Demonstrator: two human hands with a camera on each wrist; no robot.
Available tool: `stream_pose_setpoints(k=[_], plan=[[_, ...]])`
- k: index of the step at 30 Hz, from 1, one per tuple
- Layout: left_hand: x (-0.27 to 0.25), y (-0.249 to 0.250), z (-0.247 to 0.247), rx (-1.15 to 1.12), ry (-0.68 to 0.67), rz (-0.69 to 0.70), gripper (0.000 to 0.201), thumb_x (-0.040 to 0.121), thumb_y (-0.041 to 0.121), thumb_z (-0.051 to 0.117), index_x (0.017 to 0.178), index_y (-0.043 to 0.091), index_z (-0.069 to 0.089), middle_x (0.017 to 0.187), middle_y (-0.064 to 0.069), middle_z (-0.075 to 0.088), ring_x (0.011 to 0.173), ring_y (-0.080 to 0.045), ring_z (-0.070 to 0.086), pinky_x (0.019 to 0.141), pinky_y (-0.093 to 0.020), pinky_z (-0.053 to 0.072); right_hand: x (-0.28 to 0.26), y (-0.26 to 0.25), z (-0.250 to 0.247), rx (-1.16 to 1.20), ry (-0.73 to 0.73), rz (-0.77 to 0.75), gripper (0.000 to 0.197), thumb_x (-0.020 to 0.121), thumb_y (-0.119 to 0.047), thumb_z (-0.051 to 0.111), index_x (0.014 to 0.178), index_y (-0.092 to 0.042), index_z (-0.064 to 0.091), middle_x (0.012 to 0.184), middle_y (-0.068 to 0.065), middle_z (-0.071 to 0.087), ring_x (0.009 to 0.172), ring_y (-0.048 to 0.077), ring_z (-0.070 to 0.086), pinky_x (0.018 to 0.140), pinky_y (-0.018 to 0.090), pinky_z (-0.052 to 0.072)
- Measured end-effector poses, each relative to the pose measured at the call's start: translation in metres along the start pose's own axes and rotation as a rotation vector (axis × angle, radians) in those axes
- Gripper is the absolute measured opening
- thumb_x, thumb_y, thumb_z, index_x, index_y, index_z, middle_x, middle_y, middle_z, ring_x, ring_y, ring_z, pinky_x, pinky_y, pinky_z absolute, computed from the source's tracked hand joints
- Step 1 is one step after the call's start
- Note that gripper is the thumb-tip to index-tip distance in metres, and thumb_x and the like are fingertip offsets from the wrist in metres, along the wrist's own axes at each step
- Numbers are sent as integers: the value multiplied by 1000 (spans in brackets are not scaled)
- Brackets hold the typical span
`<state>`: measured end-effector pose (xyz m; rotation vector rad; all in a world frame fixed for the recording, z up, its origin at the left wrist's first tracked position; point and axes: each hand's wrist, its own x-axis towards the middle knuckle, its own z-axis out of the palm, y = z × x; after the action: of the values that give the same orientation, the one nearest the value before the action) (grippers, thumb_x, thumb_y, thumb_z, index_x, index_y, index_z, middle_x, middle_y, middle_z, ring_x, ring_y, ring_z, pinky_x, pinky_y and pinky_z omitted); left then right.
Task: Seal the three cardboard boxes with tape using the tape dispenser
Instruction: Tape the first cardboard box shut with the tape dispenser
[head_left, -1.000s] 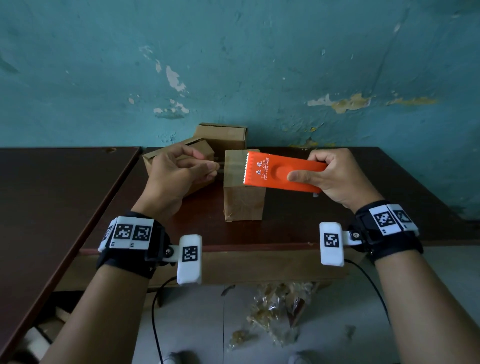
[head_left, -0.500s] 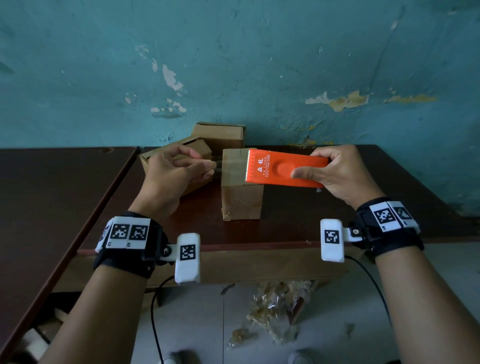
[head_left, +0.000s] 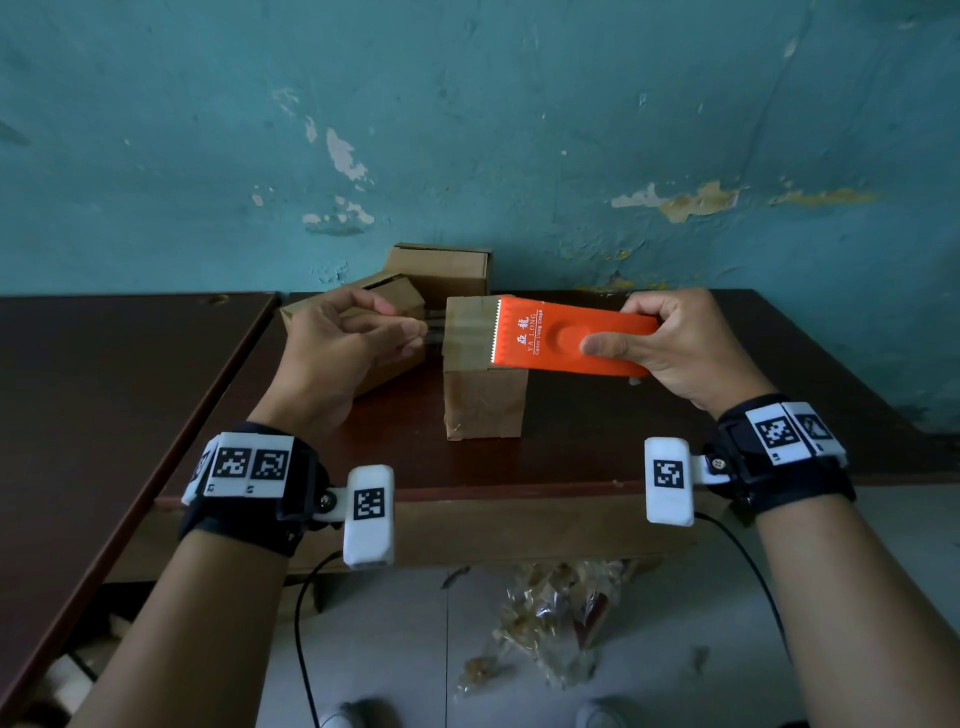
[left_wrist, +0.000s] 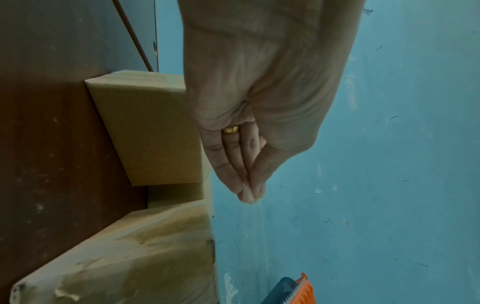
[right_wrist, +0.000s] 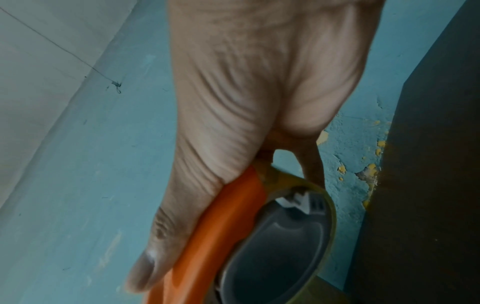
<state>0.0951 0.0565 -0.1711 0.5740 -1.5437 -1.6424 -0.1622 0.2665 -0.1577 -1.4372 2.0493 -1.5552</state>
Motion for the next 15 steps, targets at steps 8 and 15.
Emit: stream_pose_setpoints(k=[8,15], plan=[[0,-2,1,8,20,-5,22,88,-8,76,97,6,62,85,-16,79,77,-22,78,75,-31,65,-1,3,-3,-16,-12,-4,47,65,-38,92,76,0,67,80,19,70,57,17,68,45,27,53],[-1,-1,-3,23,25,-7,20,89,-8,75,96,7,63,85,-14,80,80,-22,78,80,-33,66,-4,3,-6,1,-5,-10,44,63,-36,92,73,-1,67,72,16,67,54,14,64,45,24,50]])
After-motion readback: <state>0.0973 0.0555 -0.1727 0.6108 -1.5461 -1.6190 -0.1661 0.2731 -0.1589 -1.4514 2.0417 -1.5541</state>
